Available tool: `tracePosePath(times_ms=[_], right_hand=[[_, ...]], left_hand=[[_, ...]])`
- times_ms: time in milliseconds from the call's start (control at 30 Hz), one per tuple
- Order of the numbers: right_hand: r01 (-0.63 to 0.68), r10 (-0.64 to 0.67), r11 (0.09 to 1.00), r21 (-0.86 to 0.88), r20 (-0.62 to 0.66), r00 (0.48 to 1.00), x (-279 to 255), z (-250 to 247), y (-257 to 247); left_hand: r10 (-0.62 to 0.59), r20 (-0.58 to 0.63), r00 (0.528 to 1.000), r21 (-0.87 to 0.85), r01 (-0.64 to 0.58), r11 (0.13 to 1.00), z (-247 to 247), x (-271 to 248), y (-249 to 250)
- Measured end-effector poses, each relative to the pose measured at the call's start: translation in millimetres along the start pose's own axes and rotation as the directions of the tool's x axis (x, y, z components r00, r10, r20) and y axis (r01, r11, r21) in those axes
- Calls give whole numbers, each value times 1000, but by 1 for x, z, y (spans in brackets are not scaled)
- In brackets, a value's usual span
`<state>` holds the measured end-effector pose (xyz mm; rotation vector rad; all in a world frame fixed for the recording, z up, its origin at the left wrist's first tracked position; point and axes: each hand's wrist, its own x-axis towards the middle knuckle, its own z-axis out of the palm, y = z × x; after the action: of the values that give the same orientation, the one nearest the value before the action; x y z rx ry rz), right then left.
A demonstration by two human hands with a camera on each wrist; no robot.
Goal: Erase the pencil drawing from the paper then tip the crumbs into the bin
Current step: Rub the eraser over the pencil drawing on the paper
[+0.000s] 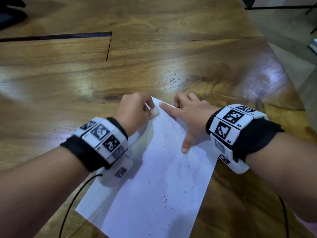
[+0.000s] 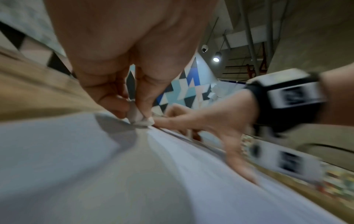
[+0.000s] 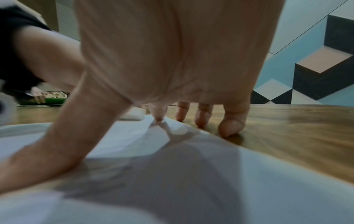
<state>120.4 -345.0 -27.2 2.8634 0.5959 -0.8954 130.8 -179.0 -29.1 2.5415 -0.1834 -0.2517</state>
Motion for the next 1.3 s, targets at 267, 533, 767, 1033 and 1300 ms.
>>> tracePosePath(times_ms=[267, 533, 767, 1033, 1300], right_hand=[[-5, 5, 1000, 2, -1, 1000, 0, 0, 0], [-6, 6, 1000, -8, 5, 1000, -1, -2, -1], [0, 0, 1000, -3, -10, 1000, -1, -1, 0], [-10, 10, 1000, 2, -2, 1000, 1, -1, 0], [-21, 21, 1000, 0, 12, 1000, 0, -2, 0]], left_hand=[[67, 128, 990, -9, -67, 998, 1, -25, -2], [-53, -37, 998, -29, 52, 998, -5, 11, -8], [-1, 109, 994, -30, 5, 1000, -1, -18, -16], [-8, 40, 999, -28, 9, 1000, 1, -1, -4], [28, 38, 999, 2, -28, 1000, -3, 0, 0]])
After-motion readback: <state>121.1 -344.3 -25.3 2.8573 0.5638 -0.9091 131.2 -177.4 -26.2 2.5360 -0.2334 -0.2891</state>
